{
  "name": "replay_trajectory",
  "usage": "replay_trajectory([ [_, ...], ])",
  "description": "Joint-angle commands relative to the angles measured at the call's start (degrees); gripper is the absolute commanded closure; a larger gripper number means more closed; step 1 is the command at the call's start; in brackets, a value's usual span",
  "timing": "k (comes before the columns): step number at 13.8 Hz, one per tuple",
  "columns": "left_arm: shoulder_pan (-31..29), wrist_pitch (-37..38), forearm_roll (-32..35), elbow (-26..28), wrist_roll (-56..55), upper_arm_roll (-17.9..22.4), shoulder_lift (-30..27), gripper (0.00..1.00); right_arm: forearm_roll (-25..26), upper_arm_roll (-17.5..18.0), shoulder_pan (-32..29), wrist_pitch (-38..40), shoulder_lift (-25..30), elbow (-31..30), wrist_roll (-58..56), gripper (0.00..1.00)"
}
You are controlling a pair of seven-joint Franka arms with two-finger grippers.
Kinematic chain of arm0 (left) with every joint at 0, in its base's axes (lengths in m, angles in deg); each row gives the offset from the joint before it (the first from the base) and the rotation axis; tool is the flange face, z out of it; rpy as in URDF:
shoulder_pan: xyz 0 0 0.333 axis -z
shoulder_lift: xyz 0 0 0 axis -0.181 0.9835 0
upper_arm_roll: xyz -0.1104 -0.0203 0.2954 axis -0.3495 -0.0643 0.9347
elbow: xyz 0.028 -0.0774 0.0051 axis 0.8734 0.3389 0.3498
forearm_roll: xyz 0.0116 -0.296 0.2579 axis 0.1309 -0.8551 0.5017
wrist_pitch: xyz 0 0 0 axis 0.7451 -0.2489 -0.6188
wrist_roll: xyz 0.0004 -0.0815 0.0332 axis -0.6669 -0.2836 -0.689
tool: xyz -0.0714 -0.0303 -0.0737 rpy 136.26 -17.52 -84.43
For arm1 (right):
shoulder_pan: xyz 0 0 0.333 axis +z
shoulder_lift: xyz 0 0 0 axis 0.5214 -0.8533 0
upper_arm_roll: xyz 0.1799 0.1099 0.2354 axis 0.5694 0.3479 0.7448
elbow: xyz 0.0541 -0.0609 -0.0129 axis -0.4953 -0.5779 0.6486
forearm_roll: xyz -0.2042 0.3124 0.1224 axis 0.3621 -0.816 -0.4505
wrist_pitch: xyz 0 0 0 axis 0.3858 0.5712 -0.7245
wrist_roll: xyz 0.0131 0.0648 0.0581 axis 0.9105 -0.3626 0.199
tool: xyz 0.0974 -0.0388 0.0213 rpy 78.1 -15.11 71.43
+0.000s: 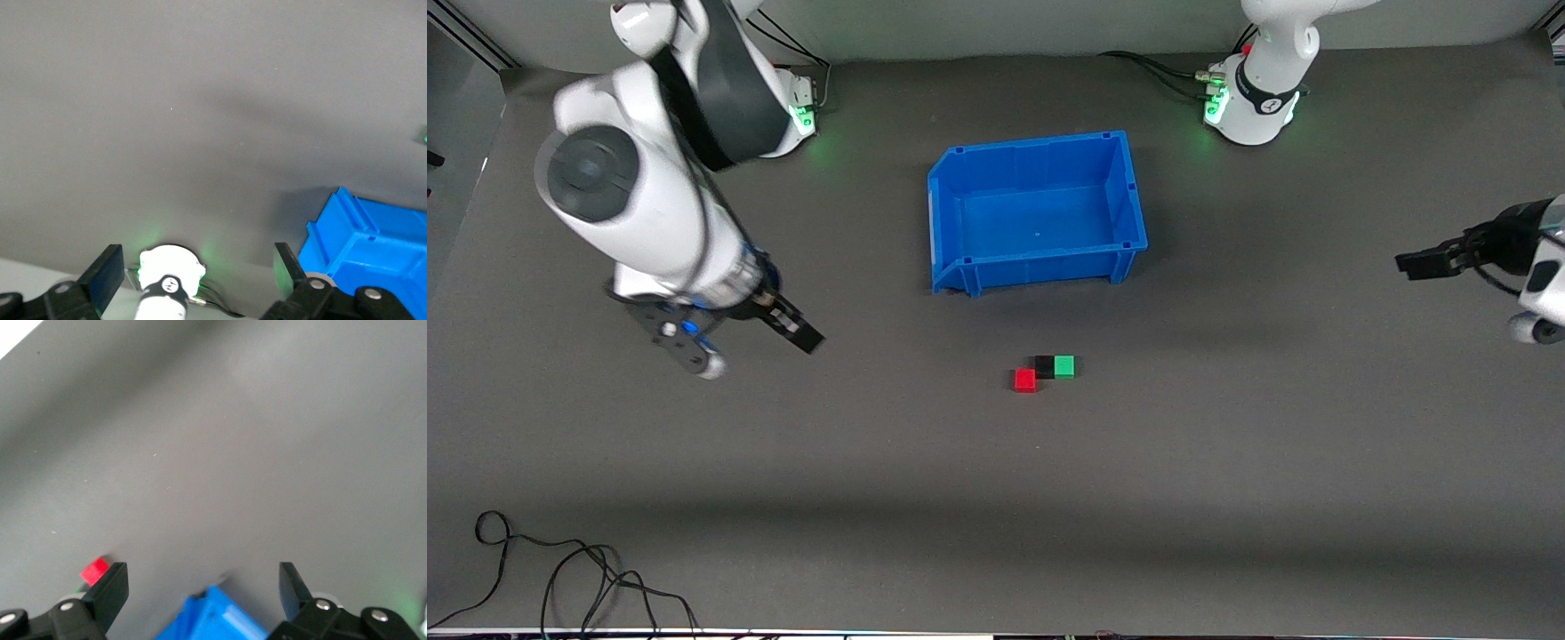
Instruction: Attach green and red cubes to black cube
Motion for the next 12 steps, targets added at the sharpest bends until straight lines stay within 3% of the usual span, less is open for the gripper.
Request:
replay_trajectory([
  [1,0.8,-2.4,-0.2,0.9,3.5,-1.0,-2.2,0.0,1.8,0.9,-6.2,-0.2,8.2,-7.5,-15.6,0.0],
  [5,1.7,-3.2,-0.2,0.8,3.6,-1.1,-2.3,0.0,1.9,10.4,-22.6,-0.2,13.8,-10.5,-32.8,0.0],
  [7,1.8,-4.0,-0.8,0.3,3.6,-1.1,-2.2,0.0,4.2,13.9,-28.5,-0.2,14.8,-10.4,-40.9,0.0],
  [12,1.8,-2.6,-1.0,0.5,4.8,-0.5,-2.8,0.0,6.1,12.0,-30.1,-0.2,16.0,-10.3,-53.9,0.0],
])
